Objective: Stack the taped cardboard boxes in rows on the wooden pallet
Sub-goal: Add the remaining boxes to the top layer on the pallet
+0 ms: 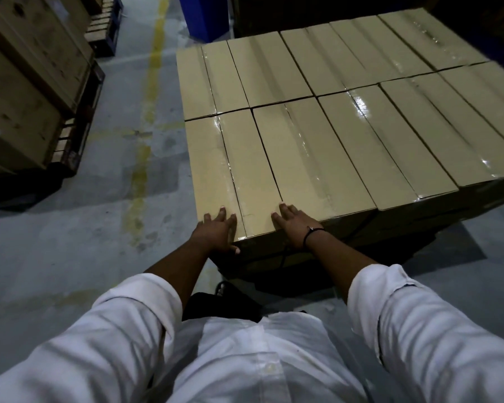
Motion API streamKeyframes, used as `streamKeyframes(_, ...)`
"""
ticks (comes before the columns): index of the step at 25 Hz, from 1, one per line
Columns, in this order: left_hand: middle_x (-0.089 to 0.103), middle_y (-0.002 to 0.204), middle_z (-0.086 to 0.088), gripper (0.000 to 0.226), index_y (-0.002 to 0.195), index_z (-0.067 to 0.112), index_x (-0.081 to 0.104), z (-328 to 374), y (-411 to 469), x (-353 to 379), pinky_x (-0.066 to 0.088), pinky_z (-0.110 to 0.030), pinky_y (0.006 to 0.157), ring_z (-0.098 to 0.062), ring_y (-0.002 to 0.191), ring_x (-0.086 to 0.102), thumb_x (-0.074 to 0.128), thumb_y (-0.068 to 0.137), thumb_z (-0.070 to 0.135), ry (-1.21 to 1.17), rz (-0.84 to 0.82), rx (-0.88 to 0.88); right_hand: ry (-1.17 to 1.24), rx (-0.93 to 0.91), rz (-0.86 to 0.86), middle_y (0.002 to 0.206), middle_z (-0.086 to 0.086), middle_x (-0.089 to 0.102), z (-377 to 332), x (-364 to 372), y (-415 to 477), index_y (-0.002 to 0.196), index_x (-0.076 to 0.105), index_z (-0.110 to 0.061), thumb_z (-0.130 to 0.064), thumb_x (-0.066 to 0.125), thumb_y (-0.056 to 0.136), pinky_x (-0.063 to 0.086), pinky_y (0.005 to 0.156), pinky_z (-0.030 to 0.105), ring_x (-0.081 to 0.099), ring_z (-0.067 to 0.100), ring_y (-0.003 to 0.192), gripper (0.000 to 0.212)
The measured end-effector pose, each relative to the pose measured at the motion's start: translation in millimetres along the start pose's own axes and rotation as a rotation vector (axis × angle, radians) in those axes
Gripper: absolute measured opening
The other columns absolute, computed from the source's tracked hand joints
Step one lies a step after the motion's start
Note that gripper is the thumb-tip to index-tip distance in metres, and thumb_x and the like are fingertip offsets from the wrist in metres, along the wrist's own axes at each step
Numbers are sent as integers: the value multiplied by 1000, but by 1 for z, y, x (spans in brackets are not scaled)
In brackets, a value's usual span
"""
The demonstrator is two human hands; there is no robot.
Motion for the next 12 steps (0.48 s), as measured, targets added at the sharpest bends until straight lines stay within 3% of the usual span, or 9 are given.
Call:
streamKeyframes(6, -5, 172, -10, 103, 164, 28, 6, 63, -33, -20, 17, -58, 123, -47, 154, 8, 64, 88, 66, 34, 193, 71, 92, 47, 234, 170, 13, -13, 4, -25, -52, 164, 1, -22, -32, 54, 104, 5, 126, 40, -5, 30, 158, 81)
streamKeyframes(12, -4, 172, -11, 94, 164, 27, 7, 109, -57, -65, 17, -56, 125, -46, 155, 7, 55, 94, 66, 64, 371, 113, 118, 156, 354, 171, 12, -10, 41, -55, -95, 164, -1, -24, -36, 52, 105, 5, 127, 41, -5, 30, 158, 81)
Point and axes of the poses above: each hand's wrist, its own y-axis towards the middle knuckle, its own x-axis out of the palm, z = x × y, the point moved 4 cm from there along y, towards the middle knuckle
